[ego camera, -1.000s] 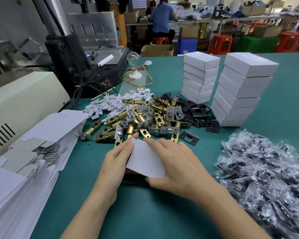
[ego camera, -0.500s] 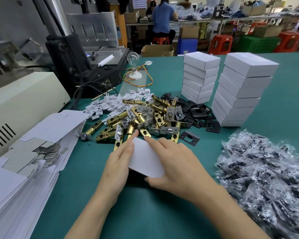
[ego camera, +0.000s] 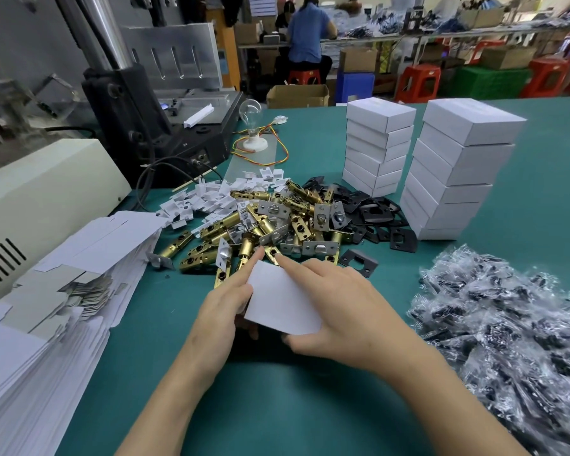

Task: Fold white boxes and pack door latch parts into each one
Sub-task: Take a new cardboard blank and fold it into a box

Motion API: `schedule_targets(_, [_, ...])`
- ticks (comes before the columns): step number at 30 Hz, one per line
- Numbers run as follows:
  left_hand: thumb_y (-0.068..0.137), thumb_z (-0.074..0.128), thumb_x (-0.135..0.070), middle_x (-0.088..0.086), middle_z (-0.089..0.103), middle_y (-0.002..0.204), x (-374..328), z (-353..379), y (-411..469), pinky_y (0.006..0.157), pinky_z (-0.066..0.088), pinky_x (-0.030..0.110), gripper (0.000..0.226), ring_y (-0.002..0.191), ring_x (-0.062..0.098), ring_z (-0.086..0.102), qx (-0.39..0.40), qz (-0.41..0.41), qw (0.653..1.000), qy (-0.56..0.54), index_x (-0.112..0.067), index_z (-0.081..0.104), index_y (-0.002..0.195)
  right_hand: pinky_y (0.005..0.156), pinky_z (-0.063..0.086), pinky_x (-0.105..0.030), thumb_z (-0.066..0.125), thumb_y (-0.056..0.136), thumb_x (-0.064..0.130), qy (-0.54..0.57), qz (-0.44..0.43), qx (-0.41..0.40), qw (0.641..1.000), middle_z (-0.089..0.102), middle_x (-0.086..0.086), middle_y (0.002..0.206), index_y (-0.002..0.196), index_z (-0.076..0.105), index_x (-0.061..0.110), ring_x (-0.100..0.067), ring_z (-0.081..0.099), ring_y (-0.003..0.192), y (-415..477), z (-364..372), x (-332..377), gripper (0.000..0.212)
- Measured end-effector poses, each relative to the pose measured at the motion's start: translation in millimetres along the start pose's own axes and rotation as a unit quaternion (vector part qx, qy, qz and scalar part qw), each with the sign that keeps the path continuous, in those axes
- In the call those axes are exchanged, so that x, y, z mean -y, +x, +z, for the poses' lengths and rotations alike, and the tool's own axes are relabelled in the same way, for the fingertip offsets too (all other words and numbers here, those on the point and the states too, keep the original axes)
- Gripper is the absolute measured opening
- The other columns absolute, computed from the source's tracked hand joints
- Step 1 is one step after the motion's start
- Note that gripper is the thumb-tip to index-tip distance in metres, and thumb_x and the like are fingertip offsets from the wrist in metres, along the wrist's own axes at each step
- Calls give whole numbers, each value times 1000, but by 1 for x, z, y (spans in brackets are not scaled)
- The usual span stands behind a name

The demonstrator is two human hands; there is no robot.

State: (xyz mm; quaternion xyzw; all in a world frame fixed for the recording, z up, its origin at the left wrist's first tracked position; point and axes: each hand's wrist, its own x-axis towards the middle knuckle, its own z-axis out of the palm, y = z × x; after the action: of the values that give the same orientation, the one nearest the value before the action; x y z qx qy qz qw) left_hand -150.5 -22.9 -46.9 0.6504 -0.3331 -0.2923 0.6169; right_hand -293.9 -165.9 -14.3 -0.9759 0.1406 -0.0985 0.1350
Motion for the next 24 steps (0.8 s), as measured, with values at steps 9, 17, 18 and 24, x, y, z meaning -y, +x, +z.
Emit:
schedule_targets(9, [111, 42, -9, -4, 42, 72, 1, -1, -1, 64, 55, 30, 53, 71, 18, 50, 0, -3, 1000, -7, -50, 62, 138, 101, 40, -37, 66, 75, 60, 21, -19, 10, 1000, 51, 15, 125, 161, 19, 37, -13, 48, 118, 0, -2, -11, 101])
schedule_targets(17, [111, 50, -27, -7, 53, 74, 6, -2, -1, 64, 50, 25, 42, 70, 12, 51, 8, -4, 1000, 26, -59, 61, 136, 100, 40, -32, 68, 76, 60, 36, -33, 26, 998, 51, 14, 127, 160, 21, 36, -13, 47, 118, -1, -2, -15, 99])
schedule_targets(18, [109, 53, -32, -5, 55, 79, 6, -2, -1, 69, 49, 26, 40, 72, 13, 52, 9, -3, 999, 31, -61, 59, 135, 100, 41, -32, 68, 76, 60, 39, -34, 27, 998, 50, 13, 127, 160, 23, 36, -14, 47, 117, -1, -3, -15, 98])
schedule_targets(24, [105, 54, -36, -22, 70, 130, 1, -3, -1, 101, 46, 29, 40, 115, -1, 65, 7, 9, 999, 43, -63, 59, 134, 102, 43, -34, 71, 77, 62, 56, -42, 13, 997, 50, 14, 131, 154, 29, 36, -13, 48, 121, -3, -4, -15, 92])
